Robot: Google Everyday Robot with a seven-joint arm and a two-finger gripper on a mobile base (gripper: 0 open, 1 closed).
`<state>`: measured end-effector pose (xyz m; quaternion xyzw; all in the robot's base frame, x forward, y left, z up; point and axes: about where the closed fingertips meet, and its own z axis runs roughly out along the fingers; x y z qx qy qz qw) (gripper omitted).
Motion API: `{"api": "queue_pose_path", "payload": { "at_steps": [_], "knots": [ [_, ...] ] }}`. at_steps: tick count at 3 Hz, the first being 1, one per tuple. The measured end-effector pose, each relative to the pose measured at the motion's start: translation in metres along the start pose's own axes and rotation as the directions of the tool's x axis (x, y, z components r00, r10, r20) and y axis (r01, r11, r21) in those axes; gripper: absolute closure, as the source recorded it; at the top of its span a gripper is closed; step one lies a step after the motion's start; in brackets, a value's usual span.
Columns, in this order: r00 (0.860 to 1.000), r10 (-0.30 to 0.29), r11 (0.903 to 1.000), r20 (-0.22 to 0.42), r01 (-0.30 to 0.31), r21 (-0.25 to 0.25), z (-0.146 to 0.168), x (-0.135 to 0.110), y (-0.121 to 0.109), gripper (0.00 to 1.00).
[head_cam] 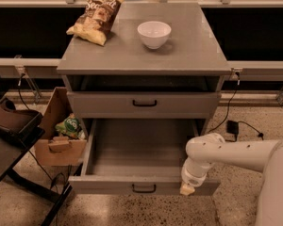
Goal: Open middle drawer
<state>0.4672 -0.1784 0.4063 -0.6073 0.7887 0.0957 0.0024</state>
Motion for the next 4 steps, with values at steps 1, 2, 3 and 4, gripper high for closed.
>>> {"api": "queue_pose_path", "payload": {
  "at_steps": [1,2,3,4],
  "knots": [
    [1.000,-0.006,1.0000,-0.013,0.006,-0.003,-0.0021,0.0012,0.0123,0.94],
    [1.000,-0.006,1.0000,-0.013,0.006,-0.003,-0.0010,0.0024,0.0119,1.00],
    [1.000,-0.005,1.0000,-0.013,0.005,-0.002,-0.0002,0.0047,0.0112,1.00],
    [1.000,0.000,0.9999,-0.004,0.000,0.015,-0.0016,0.0054,0.0126,1.00]
  ]
}}
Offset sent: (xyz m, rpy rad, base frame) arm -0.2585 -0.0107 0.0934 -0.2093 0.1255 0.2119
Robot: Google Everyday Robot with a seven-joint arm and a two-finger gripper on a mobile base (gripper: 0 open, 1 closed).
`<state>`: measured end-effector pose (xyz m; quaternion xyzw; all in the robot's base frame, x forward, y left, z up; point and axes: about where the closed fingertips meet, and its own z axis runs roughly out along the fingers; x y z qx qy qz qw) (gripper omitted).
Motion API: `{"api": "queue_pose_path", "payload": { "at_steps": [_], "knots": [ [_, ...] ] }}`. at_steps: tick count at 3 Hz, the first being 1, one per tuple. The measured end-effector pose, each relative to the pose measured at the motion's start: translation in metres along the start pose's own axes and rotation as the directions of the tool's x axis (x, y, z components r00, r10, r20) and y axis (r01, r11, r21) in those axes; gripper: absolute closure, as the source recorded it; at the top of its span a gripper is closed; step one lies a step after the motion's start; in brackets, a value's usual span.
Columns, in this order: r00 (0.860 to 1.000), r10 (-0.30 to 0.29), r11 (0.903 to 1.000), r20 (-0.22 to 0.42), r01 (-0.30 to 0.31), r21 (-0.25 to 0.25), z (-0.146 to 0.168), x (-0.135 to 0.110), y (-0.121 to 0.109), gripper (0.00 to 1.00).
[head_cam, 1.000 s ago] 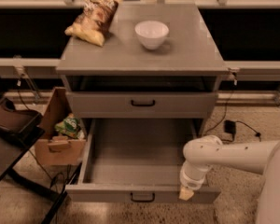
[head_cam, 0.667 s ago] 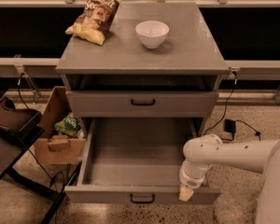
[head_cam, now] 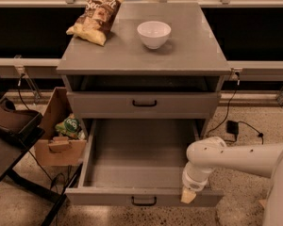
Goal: Open middle drawer
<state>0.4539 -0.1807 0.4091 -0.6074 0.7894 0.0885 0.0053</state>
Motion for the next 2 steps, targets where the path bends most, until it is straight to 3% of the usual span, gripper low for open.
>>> {"api": "queue_pose_path", "payload": {
  "at_steps": [2],
  "knots": [
    [1.000,0.001,0.9999,-0.009,-0.002,-0.011,-0.004,0.015,0.032,1.00]
  ]
}}
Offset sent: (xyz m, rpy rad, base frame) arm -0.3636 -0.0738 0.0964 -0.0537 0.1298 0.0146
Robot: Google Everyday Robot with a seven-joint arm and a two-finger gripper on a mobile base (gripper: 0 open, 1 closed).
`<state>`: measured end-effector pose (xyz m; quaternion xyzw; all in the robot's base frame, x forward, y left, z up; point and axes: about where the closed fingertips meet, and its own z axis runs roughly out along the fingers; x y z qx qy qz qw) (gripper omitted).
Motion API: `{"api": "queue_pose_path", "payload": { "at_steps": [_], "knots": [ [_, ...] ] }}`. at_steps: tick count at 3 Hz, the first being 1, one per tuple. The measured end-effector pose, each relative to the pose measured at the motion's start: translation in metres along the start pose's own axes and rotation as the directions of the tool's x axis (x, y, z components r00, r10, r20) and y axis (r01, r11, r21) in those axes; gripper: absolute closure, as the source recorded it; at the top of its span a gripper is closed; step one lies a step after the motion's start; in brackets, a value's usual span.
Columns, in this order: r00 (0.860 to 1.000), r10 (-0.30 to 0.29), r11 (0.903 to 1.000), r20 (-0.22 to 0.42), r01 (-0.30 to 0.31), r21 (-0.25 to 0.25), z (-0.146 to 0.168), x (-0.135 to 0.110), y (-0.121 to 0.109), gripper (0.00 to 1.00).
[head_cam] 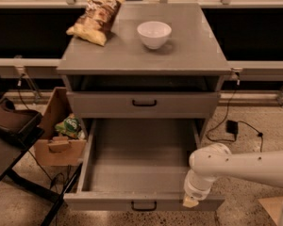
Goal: Open middle drawer
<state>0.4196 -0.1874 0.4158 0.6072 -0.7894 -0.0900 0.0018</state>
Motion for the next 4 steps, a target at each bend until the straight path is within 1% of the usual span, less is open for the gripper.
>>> {"api": "queue_pose_path", "payload": {
  "at_steps": [1,3,4],
  "knots": [
    [1.000,0.000,1.0000,0.000,0.000,-0.001,0.000,0.001,0.002,1.00],
    [1.000,-0.004,0.9999,-0.006,0.004,-0.014,-0.003,0.015,0.027,1.00],
    [1.000,-0.004,0.9999,-0.006,0.004,-0.014,-0.002,0.014,0.026,1.00]
  ]
}}
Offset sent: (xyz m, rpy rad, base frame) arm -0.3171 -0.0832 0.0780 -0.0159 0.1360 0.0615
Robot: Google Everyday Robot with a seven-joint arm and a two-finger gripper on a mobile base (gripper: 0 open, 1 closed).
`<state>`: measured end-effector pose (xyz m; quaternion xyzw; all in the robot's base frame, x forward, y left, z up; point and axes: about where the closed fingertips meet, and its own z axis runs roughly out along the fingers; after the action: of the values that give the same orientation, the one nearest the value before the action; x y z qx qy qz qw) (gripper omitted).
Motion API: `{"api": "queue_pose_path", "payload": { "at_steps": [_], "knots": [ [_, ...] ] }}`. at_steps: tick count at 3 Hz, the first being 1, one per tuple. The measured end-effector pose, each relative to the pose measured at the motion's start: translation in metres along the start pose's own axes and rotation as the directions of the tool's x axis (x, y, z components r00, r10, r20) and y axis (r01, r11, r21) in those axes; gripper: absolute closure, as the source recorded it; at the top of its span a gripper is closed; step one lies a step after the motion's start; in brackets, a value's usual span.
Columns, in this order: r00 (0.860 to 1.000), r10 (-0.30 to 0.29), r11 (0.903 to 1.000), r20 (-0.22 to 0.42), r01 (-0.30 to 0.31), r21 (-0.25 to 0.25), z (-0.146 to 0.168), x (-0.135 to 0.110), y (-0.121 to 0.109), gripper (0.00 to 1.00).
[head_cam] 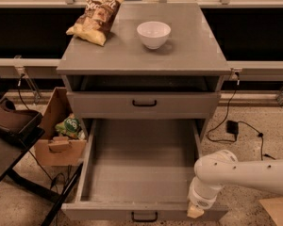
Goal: Open middle drawer
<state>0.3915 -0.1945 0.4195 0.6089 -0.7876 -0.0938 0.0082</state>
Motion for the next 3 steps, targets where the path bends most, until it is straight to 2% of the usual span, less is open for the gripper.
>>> {"api": "queue_pose_path", "payload": {
  "at_steps": [3],
  "knots": [
    [1.000,-0.011,0.9996,-0.004,0.011,-0.026,-0.001,0.021,0.042,1.00]
  ]
}}
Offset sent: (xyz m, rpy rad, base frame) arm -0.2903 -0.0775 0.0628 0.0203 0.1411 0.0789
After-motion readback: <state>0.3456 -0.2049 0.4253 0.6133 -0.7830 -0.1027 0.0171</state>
